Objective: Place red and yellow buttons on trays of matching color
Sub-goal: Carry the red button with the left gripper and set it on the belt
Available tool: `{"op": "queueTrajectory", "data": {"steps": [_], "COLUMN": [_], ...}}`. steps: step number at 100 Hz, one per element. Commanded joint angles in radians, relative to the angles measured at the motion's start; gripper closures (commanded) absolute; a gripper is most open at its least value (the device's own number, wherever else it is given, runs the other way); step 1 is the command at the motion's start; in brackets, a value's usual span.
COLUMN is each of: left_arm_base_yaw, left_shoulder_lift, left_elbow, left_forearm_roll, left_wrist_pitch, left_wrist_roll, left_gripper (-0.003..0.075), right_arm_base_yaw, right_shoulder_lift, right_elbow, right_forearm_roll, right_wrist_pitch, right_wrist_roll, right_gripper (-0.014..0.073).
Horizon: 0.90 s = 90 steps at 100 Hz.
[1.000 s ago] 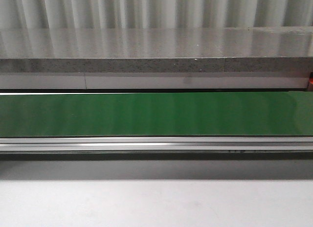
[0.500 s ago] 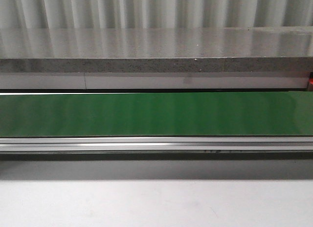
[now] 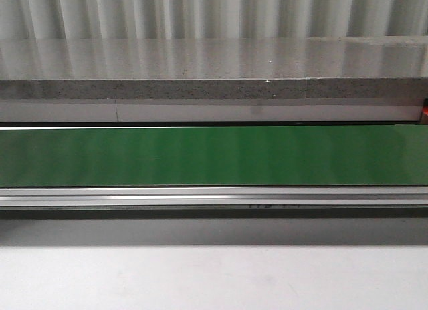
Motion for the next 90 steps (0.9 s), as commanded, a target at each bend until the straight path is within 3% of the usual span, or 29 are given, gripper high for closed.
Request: {"op": "queueTrajectory", "data": {"steps": [1,37,66,76,90], "left_arm_base_yaw": [0.002,0.002,0.002,0.002,0.002], "left_shoulder_lift": [-0.012,0.112,0.163,0.163,0.163], "left_elbow": [-0.027,-0.049,-0.133,-0.132,-0.132], "left_forearm_roll": [-0.054,-0.068,-0.071,-0.071,-0.071], "left_wrist_pitch": [-0.063,-0.161,-0.165,-0.165,-0.159], "left_wrist_roll": [-0.071,-0.138,-0.138,-0.138,-0.138], "left_gripper": [0.0188,0.0188,0.0190,0.0229,0.0358], "right_arm_base_yaw": [0.001,0.001,0.001,0.001,0.001], "right_shoulder_lift": [0.006,0.006,0.006,0.006,0.006], "right_elbow": [-0.025,-0.025,-0.025,-0.025,-0.025], "right_forearm_roll": [-0.003,-0.003,-0.002,-0.002,-0.002], "right_wrist_pitch": [-0.067,-0.067,-0.068,-0.068,-0.068], "right_wrist_roll": [-0.010,-0.010,-0.010,-0.010,-0.010], "right_gripper": [0.0660,0.0660,0.0660,0.0660,0.0660]}}
